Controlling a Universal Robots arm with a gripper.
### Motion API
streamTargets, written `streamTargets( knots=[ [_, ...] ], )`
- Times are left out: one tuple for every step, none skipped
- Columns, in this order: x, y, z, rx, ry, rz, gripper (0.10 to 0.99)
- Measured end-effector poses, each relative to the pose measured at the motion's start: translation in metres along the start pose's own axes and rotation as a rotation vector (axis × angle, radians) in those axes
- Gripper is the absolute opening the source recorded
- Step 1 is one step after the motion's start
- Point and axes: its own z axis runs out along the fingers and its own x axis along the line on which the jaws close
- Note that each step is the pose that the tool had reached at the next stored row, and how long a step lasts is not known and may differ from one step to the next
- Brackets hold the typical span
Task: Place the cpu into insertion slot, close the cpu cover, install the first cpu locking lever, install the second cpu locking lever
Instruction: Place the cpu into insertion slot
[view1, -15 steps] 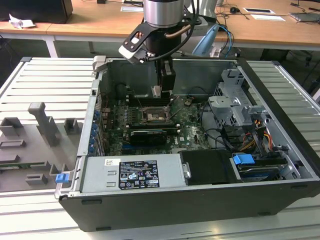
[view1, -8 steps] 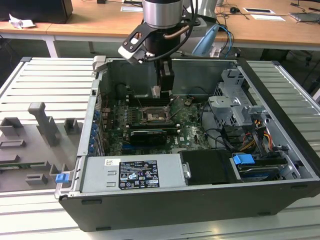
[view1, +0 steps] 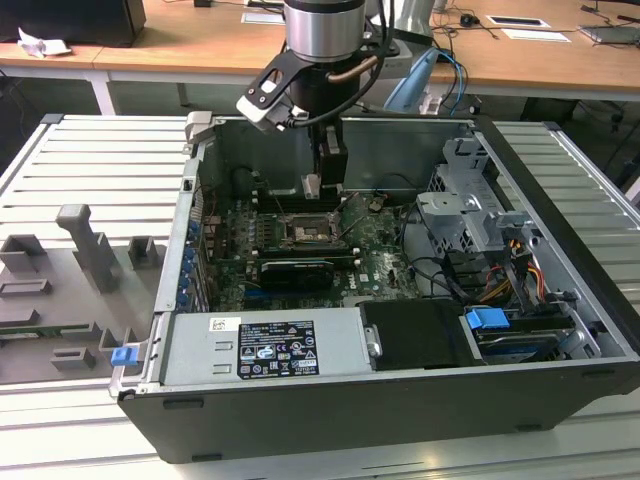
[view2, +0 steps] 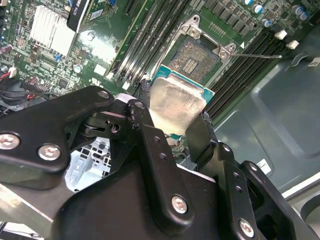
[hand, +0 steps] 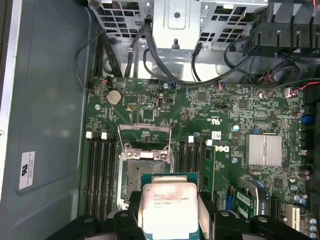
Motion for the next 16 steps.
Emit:
streamTargets(
  knots=[
    [0.0000, 0.0000, 0.0003, 0.000, 0.0001, 0.000, 0.529],
    [0.0000, -0.0001, 0.0008, 0.000, 0.0000, 0.000, 0.529],
    [0.0000, -0.0001, 0.0011, 0.000, 0.0000, 0.000, 0.529],
    [0.0000, -0.0001, 0.0016, 0.000, 0.0000, 0.000, 0.529],
    [0.0000, -0.0001, 0.0019, 0.000, 0.0000, 0.000, 0.529],
    [0.0000, -0.0002, 0.0022, 0.000, 0.0000, 0.000, 0.529],
    [-0.0001, -0.0002, 0.0025, 0.000, -0.0001, 0.000, 0.529],
    [-0.0001, -0.0002, 0.0027, 0.000, -0.0001, 0.000, 0.529],
    [-0.0001, -0.0003, 0.0031, 0.000, 0.0000, 0.000, 0.529],
    [-0.0001, -0.0003, 0.0034, 0.000, 0.0000, 0.000, 0.529],
    [-0.0001, -0.0003, 0.0038, 0.000, 0.0001, 0.000, 0.529],
    [-0.0001, -0.0003, 0.0041, 0.000, 0.0000, 0.000, 0.529],
    [0.0018, -0.0006, 0.0071, 0.000, -0.0001, 0.001, 0.529],
    [0.0079, -0.0009, 0.0149, 0.002, -0.0013, 0.017, 0.529],
    [0.0085, -0.0011, 0.0172, 0.002, -0.0020, 0.025, 0.529],
    [0.0088, -0.0012, 0.0188, 0.002, -0.0024, 0.030, 0.529]
  ],
)
